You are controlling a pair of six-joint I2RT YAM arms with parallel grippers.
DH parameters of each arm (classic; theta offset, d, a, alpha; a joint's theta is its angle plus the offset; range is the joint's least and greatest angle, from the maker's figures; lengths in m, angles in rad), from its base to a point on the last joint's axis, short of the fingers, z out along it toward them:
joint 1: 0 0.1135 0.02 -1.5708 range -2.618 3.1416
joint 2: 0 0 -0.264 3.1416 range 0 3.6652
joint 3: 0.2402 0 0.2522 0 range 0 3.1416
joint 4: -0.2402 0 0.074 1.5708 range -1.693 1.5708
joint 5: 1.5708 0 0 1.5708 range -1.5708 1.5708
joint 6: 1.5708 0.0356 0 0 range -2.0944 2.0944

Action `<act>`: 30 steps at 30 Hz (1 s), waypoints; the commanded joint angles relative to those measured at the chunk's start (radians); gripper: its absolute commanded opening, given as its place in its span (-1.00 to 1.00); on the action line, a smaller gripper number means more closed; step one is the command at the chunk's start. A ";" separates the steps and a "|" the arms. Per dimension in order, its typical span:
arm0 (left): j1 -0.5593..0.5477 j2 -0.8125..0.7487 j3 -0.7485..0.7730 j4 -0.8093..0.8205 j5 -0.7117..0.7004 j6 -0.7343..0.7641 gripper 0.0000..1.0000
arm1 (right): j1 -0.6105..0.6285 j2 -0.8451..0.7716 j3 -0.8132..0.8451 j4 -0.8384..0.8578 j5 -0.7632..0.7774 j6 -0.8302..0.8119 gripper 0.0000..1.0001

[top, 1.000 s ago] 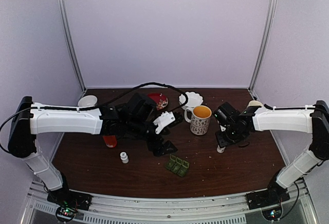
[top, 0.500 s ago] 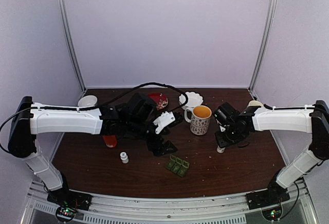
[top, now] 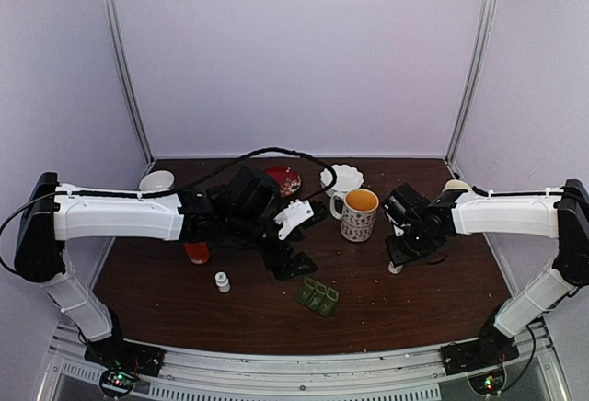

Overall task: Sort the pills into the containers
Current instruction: Pick up the pill bottle from the center of the board, then unscrew the lid of the pill bottle.

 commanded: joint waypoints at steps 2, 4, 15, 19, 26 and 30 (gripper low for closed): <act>0.003 -0.009 0.015 0.006 -0.007 -0.008 0.76 | -0.005 0.005 0.014 -0.018 0.011 -0.009 -0.34; 0.004 -0.007 0.016 0.004 -0.009 -0.037 0.76 | -0.005 0.007 0.018 -0.022 0.013 -0.009 -0.36; 0.003 -0.076 -0.035 0.104 -0.049 -0.065 0.74 | 0.022 -0.185 0.081 0.016 -0.156 -0.024 -0.54; 0.002 -0.172 -0.130 0.294 -0.084 -0.093 0.74 | 0.026 -0.306 0.083 0.145 -0.344 0.016 -0.56; -0.023 -0.293 -0.293 0.628 -0.128 0.064 0.81 | 0.068 -0.419 0.042 0.576 -0.614 0.181 -0.59; -0.055 -0.331 -0.353 0.773 -0.110 0.216 0.78 | 0.099 -0.408 0.058 0.699 -0.706 0.219 -0.60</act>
